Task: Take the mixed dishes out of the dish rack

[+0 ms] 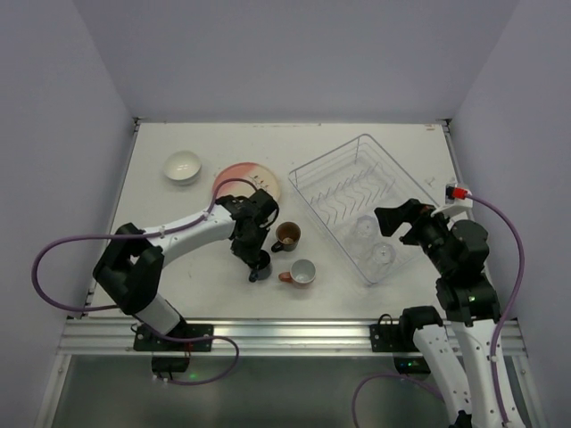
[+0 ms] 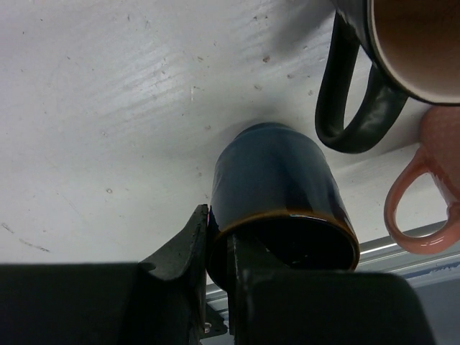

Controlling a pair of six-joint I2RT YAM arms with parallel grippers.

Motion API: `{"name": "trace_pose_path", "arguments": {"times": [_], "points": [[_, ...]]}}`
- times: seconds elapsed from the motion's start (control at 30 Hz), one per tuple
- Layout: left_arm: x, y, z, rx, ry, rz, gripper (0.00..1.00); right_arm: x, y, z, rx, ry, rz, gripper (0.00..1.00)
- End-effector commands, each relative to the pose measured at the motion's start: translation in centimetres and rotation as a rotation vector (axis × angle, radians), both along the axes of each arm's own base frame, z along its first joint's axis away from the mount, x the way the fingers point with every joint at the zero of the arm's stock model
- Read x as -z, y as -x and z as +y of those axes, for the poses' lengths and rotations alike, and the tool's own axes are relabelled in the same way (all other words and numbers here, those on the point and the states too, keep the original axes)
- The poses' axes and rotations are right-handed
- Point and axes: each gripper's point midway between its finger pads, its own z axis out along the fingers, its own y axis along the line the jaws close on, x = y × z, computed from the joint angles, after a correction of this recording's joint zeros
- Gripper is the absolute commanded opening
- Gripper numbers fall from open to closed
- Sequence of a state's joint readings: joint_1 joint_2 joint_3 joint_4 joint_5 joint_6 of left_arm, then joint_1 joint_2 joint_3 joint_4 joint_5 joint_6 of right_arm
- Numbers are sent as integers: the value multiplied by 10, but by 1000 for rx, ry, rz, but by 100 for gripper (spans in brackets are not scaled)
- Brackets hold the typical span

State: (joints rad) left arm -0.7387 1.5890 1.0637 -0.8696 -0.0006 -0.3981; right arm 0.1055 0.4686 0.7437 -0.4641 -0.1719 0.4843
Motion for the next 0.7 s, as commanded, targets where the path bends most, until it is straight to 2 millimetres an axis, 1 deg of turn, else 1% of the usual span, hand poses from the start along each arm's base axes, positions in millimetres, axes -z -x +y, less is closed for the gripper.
{"name": "trace_pose_path", "arguments": {"times": [0.0,0.07,0.1,0.13,0.23,0.27,0.3,0.33,0.37,0.4,0.43,0.5,0.53,0.6,0.63,0.67], "points": [[-9,-13,-15,46,58,-26,0,-3,2,6,-42,11,-29,99],[-11,-18,-15,41,46,-39,0,-1,1,6,-47,10,-24,99],[-12,-20,-16,42,47,-43,2,0,1,7,-48,10,-23,99],[-14,-22,-18,43,49,-48,7,0,1,7,-53,10,-20,99],[-14,-24,-18,45,35,-44,14,-1,1,7,-55,13,-23,99],[-15,-23,-16,44,29,-39,26,-1,1,8,-57,13,-23,99],[-16,-28,-11,30,-2,-68,34,-1,1,8,-60,14,-25,99],[-20,-28,-9,28,-2,-80,42,0,1,8,-58,13,-23,99],[-23,-29,-8,22,-5,-92,45,1,0,8,-59,16,-19,99],[-28,-30,-7,22,4,-109,48,1,0,8,-57,16,-19,99],[-32,-31,-7,21,7,-120,54,3,-1,8,-59,18,-12,99],[-39,-34,-5,15,5,-148,59,4,-2,7,-55,20,-6,99],[-46,-33,-3,13,9,-163,64,5,-3,7,-52,22,-3,99],[-59,-38,-1,1,10,-203,68,9,-6,5,-39,28,13,99],[-71,-38,3,-6,19,-229,74,11,-7,5,-42,31,23,99],[-83,-43,6,-22,16,-275,78,13,-7,6,-50,41,29,99]]}}
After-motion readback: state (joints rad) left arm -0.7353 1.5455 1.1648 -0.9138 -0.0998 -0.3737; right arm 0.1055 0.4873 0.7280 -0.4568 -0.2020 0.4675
